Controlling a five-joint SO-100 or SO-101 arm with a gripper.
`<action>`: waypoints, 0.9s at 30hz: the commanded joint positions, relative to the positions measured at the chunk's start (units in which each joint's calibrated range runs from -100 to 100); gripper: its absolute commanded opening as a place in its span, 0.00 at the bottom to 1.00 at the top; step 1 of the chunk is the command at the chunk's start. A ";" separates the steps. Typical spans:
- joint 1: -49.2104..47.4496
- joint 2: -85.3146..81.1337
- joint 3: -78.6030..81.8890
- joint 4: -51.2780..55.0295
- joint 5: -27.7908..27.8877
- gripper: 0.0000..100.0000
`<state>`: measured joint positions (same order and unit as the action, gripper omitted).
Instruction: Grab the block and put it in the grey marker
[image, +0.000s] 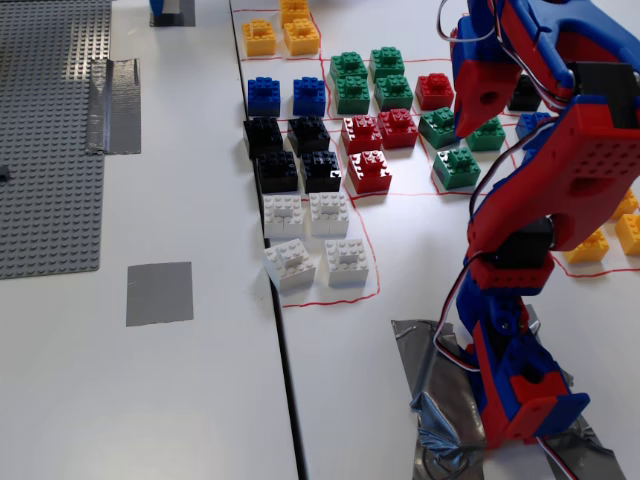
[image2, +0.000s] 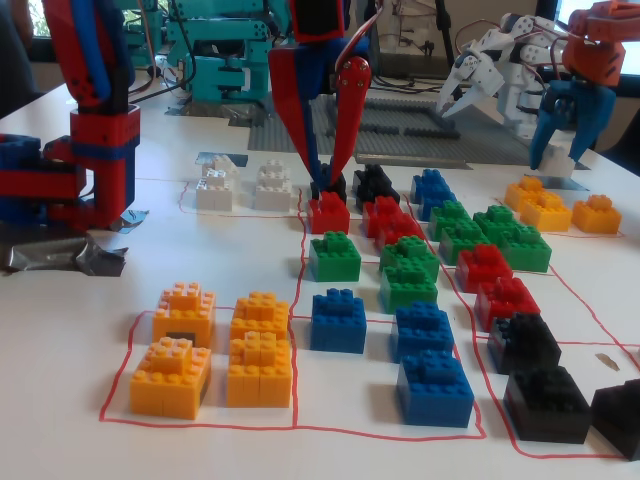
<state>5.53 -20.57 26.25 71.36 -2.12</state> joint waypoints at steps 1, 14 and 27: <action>1.84 -2.53 -1.45 0.08 1.32 0.03; 36.97 -11.61 0.00 13.06 21.00 0.24; 49.63 -3.19 -0.64 11.60 35.21 0.30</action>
<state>55.95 -24.32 30.70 84.22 31.67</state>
